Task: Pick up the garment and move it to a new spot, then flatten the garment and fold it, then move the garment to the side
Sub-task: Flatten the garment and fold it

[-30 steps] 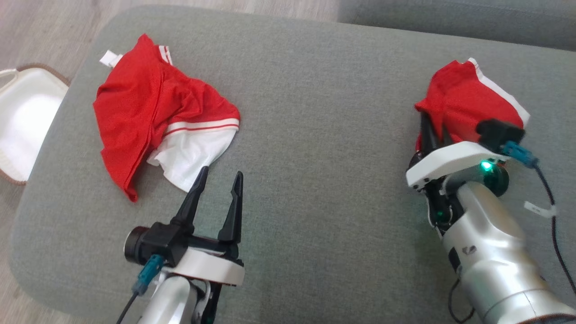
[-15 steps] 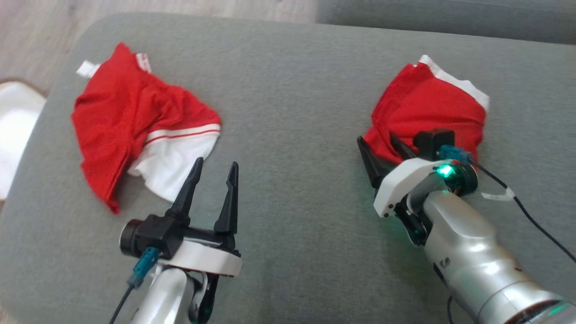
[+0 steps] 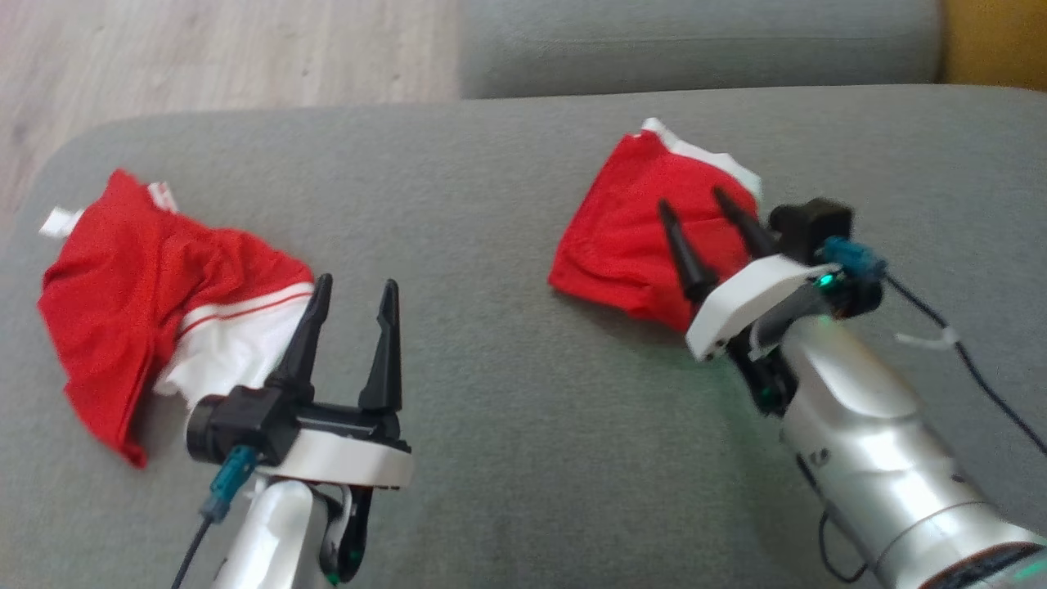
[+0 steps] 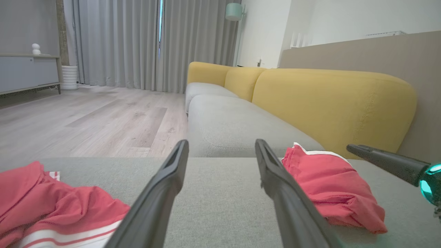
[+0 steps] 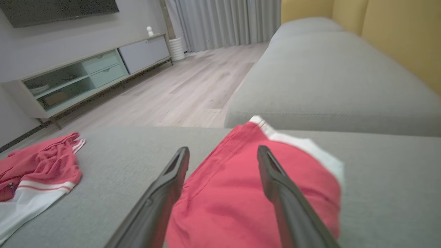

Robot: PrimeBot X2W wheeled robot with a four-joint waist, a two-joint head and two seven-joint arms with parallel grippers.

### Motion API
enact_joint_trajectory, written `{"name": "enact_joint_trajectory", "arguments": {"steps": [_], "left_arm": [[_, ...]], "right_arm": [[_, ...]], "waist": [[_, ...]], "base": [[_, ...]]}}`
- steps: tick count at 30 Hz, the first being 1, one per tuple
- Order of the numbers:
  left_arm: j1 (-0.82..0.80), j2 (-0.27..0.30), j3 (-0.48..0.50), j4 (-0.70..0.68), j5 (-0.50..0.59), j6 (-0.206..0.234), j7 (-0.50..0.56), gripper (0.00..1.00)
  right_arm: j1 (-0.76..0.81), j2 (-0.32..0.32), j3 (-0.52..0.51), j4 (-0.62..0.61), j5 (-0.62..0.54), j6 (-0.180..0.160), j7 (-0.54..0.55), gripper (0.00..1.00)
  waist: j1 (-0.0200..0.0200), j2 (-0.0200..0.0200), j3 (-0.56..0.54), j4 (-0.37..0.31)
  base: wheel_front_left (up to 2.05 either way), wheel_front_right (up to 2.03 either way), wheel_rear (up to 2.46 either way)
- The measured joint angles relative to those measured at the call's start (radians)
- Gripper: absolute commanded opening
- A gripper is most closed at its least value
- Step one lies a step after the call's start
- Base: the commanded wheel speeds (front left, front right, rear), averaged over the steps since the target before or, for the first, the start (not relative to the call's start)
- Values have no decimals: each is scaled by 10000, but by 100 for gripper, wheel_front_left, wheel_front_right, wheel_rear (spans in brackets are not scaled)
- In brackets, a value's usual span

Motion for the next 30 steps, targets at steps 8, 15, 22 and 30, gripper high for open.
{"name": "enact_joint_trajectory", "arguments": {"steps": [8,15,22,30], "left_arm": [[9,0,190,-242,2,12,0,100],[90,2,194,-326,13,15,0,100],[264,2,163,-309,13,6,0,100],[-79,0,-180,-301,10,-90,0,100]], "right_arm": [[1005,-353,-2472,-2209,-2102,0,-31,100],[3813,4,-4924,-4800,-3655,0,-31,100],[5183,190,-5112,-5900,-3630,0,-31,100],[3781,219,-5158,-5555,-3862,0,-31,0]], "waist": [[0,0,-329,-722],[0,0,-354,-1033],[0,0,-62,-1038],[1,0,718,-489]], "base": [[0,0,0],[0,0,0],[0,0,0],[0,0,0]]}}
